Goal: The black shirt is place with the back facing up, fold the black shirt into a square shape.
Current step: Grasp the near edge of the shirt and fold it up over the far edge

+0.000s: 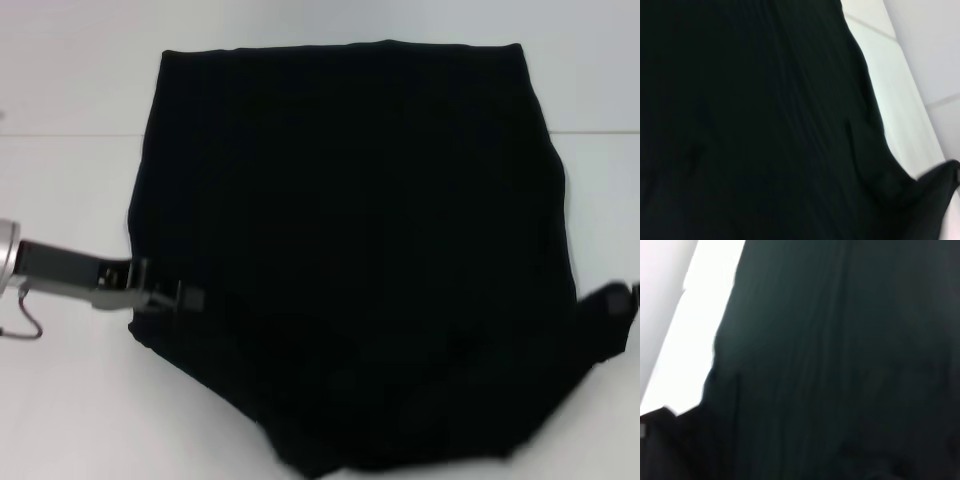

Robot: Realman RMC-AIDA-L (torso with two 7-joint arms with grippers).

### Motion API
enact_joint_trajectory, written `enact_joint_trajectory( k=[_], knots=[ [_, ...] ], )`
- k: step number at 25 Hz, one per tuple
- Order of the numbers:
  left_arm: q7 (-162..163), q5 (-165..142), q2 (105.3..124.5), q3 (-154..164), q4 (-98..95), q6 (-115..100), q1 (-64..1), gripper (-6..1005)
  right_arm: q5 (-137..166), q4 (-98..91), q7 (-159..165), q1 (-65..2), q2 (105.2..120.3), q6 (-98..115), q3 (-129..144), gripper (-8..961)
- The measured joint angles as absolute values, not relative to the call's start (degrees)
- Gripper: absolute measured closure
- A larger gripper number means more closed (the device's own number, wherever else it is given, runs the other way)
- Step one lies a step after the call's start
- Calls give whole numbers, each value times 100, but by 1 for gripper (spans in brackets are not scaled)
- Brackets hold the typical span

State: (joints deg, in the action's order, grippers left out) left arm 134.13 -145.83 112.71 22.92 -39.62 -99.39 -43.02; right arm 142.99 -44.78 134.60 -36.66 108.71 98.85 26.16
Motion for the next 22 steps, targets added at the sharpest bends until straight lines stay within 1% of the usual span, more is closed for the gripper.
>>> enact_joint_trajectory(
  k=[3,7,13,18,22],
  knots=[
    [13599,-14558,11273,2303,-3962,-9608,-4419,893,14299,-4481,13538,-3853,10842,9445,2648,871],
    [13823,-14545,11282,2334,-3939,-9182,-4625,891,14354,-4473,13548,-4106,10848,8978,2754,866],
    [14180,-14544,11206,2387,-3926,-8450,-4906,888,14368,-4517,13567,-4436,10849,8275,2915,859],
    [14281,-14553,11284,2451,-3715,-7404,-5067,886,14368,-4178,13573,-4661,10920,7204,3405,852],
    [14291,-14538,11394,2778,-3354,-6451,-5112,884,14368,-3604,13544,-4839,11020,6117,3756,847]
  ],
)
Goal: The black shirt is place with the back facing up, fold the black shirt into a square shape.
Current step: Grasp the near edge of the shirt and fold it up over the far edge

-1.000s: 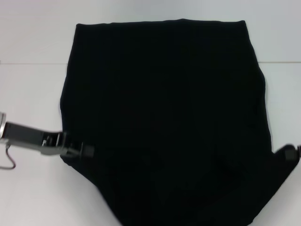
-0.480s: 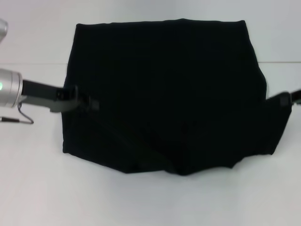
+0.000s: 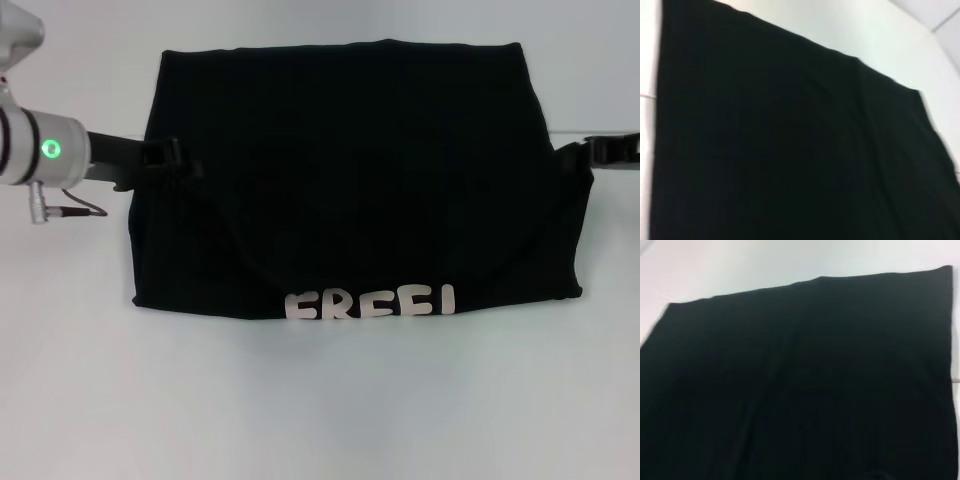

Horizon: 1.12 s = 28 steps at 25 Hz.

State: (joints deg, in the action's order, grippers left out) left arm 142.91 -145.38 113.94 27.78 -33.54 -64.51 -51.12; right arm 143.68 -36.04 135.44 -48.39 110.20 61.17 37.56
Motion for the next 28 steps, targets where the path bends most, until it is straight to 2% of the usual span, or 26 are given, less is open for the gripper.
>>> enact_joint_trajectory(
  k=[5,8,12,19,23,28],
  knots=[
    [14265,-14532,11580,3082,-3277,-5776,-5112,881,14361,-3333,13525,-4890,11254,5147,4150,841],
    [14250,-14517,11626,3204,-3346,-5614,-5132,879,14361,-3330,13520,-4888,11351,4853,4297,837],
    [14248,-14511,11640,3298,-3496,-5475,-5239,877,14361,-3418,13519,-4939,11383,4688,4361,832],
    [14249,-14515,11706,3321,-3476,-4776,-5523,874,14343,-3560,13517,-5102,11321,4417,4363,823],
    [14272,-14544,11828,3642,-3374,-4163,-5542,872,14354,-3316,13356,-5200,11372,3920,4418,818],
    [14292,-14549,11859,4009,-3098,-3630,-5510,869,14359,-2878,13171,-5265,11457,3284,4787,812]
  ],
)
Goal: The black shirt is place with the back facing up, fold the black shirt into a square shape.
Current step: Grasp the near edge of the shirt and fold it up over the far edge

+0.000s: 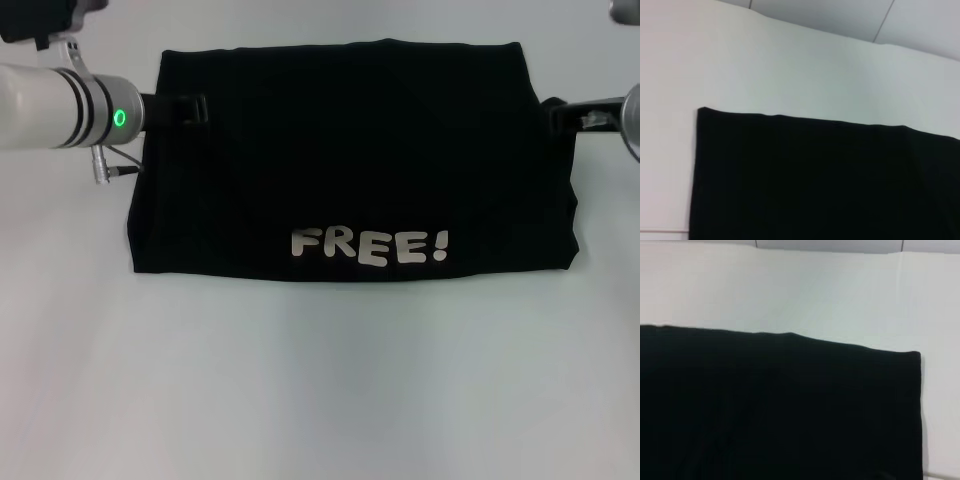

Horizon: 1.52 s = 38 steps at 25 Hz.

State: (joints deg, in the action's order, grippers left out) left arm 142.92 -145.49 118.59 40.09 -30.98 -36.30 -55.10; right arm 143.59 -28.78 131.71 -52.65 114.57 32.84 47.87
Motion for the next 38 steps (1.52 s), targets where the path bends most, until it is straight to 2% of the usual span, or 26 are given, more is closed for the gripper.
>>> enact_joint_trajectory(
  k=[5,10,15,20,29,37,38],
  knots=[
    [14291,-14522,11869,4032,-3100,-3487,-5498,867,14361,-2845,13171,-5246,11484,3027,4893,806],
    [14362,-14510,11872,4019,-3233,-3459,-5553,864,14347,-2935,13208,-5302,11368,3065,4861,800],
    [14529,-14505,11874,4021,-3297,-3372,-5559,861,14352,-2959,13211,-5373,11316,3005,4867,793],
    [14526,-14532,11879,4043,-3206,-3314,-5571,859,14375,-2824,13161,-5415,11341,2865,4939,787],
    [14395,-14536,12018,4563,-3157,-3176,-5442,854,14380,-2533,13177,-5385,11447,2482,5251,776],
    [14649,-14494,12031,4683,-3306,-3636,-5435,850,14706,-2557,13510,-5394,11412,2756,5246,766],
    [14785,-14493,12032,4658,-3448,-3874,-5385,813,14719,-2636,13527,-5367,11420,2848,5230,765]
  ],
)
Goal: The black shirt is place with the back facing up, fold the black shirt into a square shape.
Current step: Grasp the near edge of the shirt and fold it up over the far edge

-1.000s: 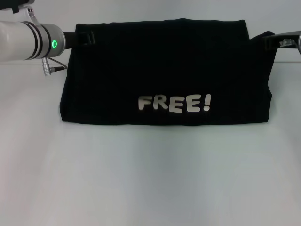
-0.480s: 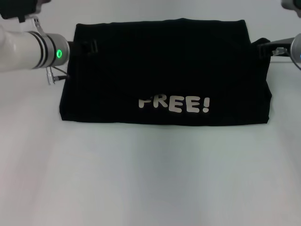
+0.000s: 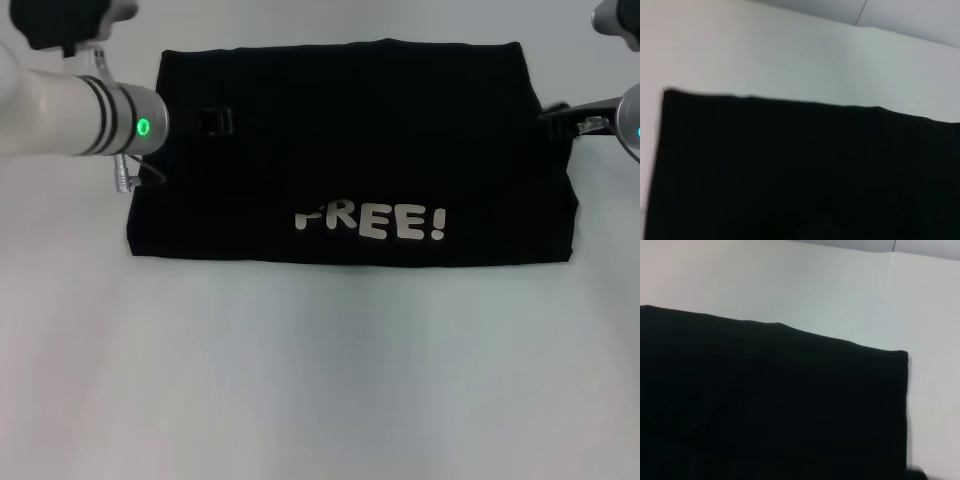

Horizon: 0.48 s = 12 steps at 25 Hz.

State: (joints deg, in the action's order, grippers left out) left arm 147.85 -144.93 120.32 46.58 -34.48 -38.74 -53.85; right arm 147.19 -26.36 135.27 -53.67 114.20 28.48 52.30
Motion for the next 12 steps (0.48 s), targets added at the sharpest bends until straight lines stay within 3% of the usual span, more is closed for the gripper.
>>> enact_joint_trajectory(
  k=[2,8,12],
  knots=[
    [15093,-14405,12031,4628,-3906,-4502,-5193,738,14721,-2883,13579,-5272,11440,3105,5192,762],
    [15175,-13579,11867,4371,-4609,-6078,-4705,536,14702,-3581,14251,-5076,11416,3882,5181,515],
    [15130,-13342,11599,4127,-4564,-6644,-4455,417,14699,-3793,14691,-5064,11347,4447,5066,315]
  ],
)
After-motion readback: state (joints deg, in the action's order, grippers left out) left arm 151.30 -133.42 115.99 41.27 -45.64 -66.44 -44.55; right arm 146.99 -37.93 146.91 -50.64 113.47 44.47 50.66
